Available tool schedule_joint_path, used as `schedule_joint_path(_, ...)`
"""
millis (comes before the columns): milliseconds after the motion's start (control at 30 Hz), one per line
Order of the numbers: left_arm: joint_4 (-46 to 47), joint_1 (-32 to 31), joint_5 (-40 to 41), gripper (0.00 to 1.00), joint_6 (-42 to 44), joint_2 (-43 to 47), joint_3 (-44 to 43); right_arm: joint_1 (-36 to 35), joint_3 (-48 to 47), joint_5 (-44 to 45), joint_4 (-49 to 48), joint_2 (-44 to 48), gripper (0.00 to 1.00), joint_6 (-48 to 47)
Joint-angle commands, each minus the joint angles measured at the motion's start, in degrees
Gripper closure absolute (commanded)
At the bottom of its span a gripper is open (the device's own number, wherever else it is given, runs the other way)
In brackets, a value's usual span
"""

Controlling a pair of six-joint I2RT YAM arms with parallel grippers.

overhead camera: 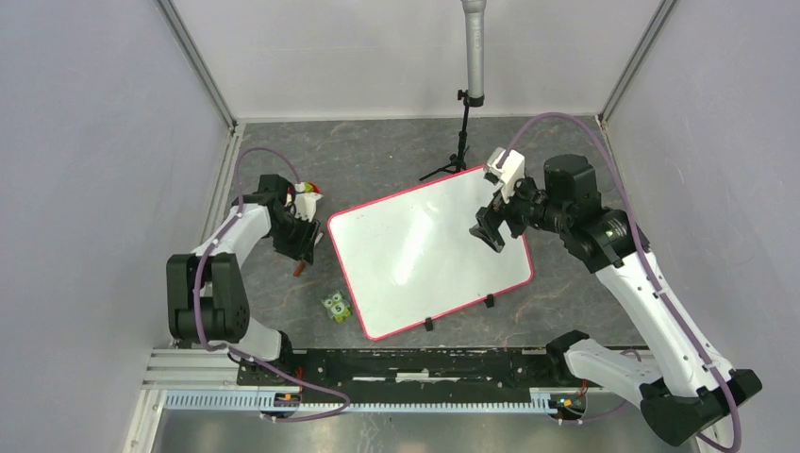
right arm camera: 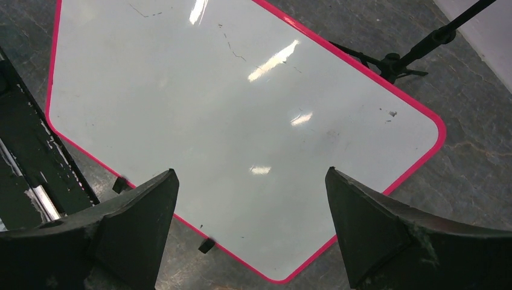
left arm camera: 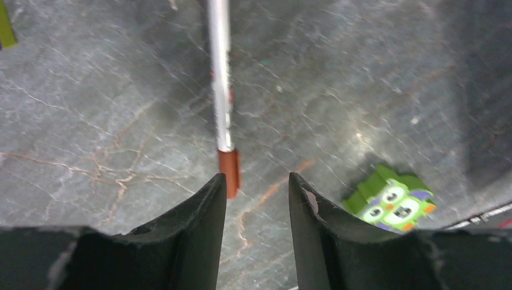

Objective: Write a sentence on the whiteboard
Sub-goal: Pick up the whiteboard marker from the center of the board.

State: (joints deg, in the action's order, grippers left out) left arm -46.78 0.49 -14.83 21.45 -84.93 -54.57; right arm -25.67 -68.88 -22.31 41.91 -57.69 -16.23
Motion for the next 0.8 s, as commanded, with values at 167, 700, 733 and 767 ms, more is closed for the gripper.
schedule_joint_path(167,10.3,-1.1,5.1,0.53,-2.3,-7.4,-0.2,0.8,-4.2,0.0,-1.2,-0.6,0.02,6.3)
schedule_joint_path(700,6.7,5.6,6.3,0.95,-0.3,-9.2,-8.7,3.3,-3.6,-5.4,-6.1,-4.5,0.02,9.9)
schedule_joint_path(733,4.8,5.8,5.4,0.97,0.3,-7.6,-10.5,3.3,-5.8,-5.5,-4.4,-6.0,0.02,9.3)
schedule_joint_path(767,2.5,5.8,3.8,0.98,1.1,-5.9,-12.3,3.3,-7.9,-6.3,-2.4,-8.0,0.02,8.4)
